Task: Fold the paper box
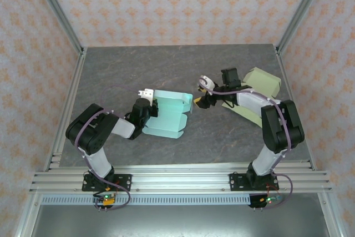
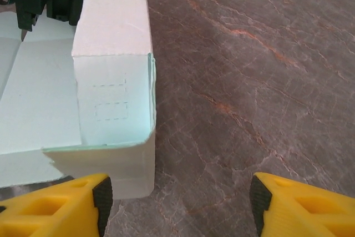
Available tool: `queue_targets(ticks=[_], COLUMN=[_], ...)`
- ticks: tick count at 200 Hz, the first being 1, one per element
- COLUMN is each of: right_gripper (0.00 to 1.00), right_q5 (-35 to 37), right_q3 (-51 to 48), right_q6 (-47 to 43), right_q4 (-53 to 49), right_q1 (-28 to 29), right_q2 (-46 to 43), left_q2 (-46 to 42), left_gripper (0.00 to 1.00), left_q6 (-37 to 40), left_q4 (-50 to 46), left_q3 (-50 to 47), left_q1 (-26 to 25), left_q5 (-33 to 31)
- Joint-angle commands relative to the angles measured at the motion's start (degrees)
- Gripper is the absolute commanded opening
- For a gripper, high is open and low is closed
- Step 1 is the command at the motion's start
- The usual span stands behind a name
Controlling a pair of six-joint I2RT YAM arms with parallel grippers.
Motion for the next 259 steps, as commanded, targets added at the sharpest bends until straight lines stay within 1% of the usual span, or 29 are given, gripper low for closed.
queue_targets(ticks=[1,32,55,65,85,109,142,156,167,184,192,202,214,232,245,259], right_gripper=[0.66,0.61,0.57,0.55,0.47,0.46,0.47,0.51,0.55,0.61,0.63,0.65,0.65,0.65,0.65,0.65], right_q5=[-3.7,-4.74,-3.13,-0.52,4.05,8.73,10.52,11.71,10.99,6.0,1.81,-0.84,-1.89,-1.98,-3.92,-3.14], right_q3=[2.78,4.97,3.37,1.13,-3.97,-7.83,-10.43,-11.57,-11.87,-11.53,-10.15,-8.12,-6.29,-4.37,-4.12,-3.25], right_q6=[-2.92,-4.06,-1.69,0.4,8.39,17.71,22.63,24.51,24.9,21.36,18.18,14.26,8.91,2.42,2.59,1.96], right_q4=[-2.37,-4.95,-1.51,4.51,18.04,30.99,37.3,39.24,38.62,33.17,26.63,18.44,9.93,0.77,0.44,0.04], right_q1=[2.21,5.27,7.12,8.29,10.16,12.18,13.23,13.22,13.14,12.01,10.91,9.7,8.47,6.19,4.41,4.26], right_q2=[1.87,3.83,4.11,4.01,3.76,4.07,5.06,5.16,4.51,2.55,1.82,0.8,-0.38,-2.08,-2.72,-2.51], left_q2=[-1.92,-2.15,-1.51,-1.6,-0.95,0.04,1.15,1.23,1.13,1.44,1.46,1.26,0.86,1.1,1.68,1.73], left_gripper=[0.0,0.0,0.0,0.0,0.0,0.0,0.0,0.0,0.0,0.0,0.0,0.0,0.0,0.0,0.0,0.0], left_q6=[0.45,-0.08,-0.86,-1.79,-2.77,-3.14,-4.02,-4.51,-5.14,-4.72,-4.52,-4.39,-4.36,-3.49,-3.09,-3.21], left_q4=[-0.17,-1.47,-1.66,-1.63,-0.75,-0.36,-0.04,0.23,0.04,0.19,0.19,0.31,-0.01,0.3,0.68,0.87], left_q3=[0.11,0.96,1.17,1.17,1.08,1.26,1.26,0.93,0.76,0.58,0.48,0.23,0.16,0.2,0.29,0.29], left_q1=[-0.43,-0.49,-0.47,-0.44,-0.45,-0.58,-1.01,-1.07,-1.11,-1.11,-1.1,-0.98,-0.95,-1.0,-1.02,-1.0], left_q5=[0.63,0.6,-0.61,-1.03,-0.93,-2.52,-6.78,-8.36,-8.97,-9.02,-9.49,-9.86,-9.91,-9.0,-8.47,-7.93])
